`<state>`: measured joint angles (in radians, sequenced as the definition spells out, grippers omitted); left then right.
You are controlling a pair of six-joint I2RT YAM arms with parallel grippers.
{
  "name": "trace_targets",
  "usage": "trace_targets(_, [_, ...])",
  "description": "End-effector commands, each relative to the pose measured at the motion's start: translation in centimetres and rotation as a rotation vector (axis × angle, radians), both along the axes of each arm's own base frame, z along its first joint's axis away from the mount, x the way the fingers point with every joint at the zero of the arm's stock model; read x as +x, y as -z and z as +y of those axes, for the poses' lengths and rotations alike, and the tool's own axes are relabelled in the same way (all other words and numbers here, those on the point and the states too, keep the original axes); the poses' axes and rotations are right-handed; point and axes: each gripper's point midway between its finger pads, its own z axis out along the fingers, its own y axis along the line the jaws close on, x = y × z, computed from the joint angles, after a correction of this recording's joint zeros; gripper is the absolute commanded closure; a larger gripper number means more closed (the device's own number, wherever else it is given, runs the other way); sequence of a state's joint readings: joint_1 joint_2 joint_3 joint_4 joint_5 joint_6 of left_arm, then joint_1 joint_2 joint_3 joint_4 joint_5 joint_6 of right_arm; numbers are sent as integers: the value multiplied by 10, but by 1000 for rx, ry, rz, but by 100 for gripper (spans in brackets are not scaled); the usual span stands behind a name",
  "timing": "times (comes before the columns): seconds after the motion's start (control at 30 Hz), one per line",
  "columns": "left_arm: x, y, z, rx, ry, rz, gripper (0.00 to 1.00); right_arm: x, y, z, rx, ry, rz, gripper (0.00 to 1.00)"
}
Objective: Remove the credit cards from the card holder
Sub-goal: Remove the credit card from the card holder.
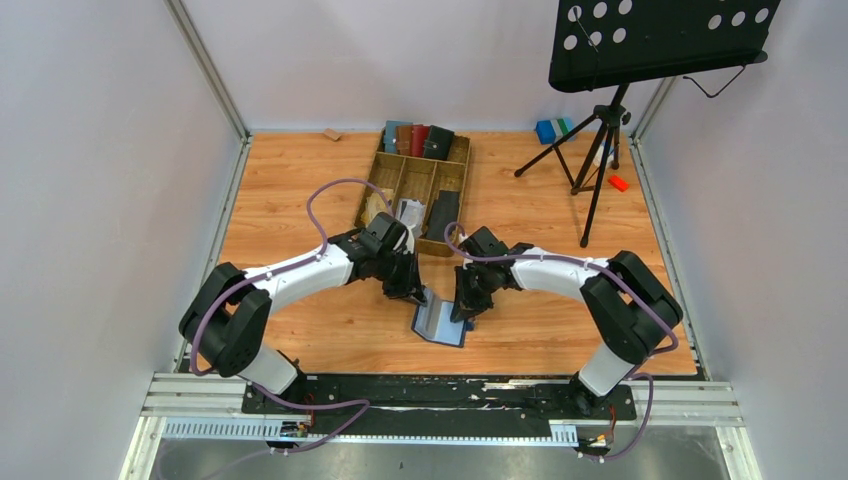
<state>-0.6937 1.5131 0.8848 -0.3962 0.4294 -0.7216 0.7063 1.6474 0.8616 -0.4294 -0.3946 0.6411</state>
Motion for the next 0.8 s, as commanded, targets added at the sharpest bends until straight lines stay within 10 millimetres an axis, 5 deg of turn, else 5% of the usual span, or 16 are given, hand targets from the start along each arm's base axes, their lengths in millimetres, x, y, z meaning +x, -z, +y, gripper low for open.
trace_targets(0.0, [11, -19, -1, 21, 18, -70, 93, 3, 2, 3, -5, -11, -16, 100])
trace_targets(0.43, [-6, -24, -30, -19, 102, -58, 95, 10, 18, 22, 29, -16, 37, 100])
trace_targets(0.53, [-5, -20, -24, 21, 96, -66, 95, 10, 16, 22, 28, -27, 36, 100])
trace_targets(0.77, [-3, -3, -2, 92, 47, -24, 98, 17, -1, -14, -90, -5, -30, 100])
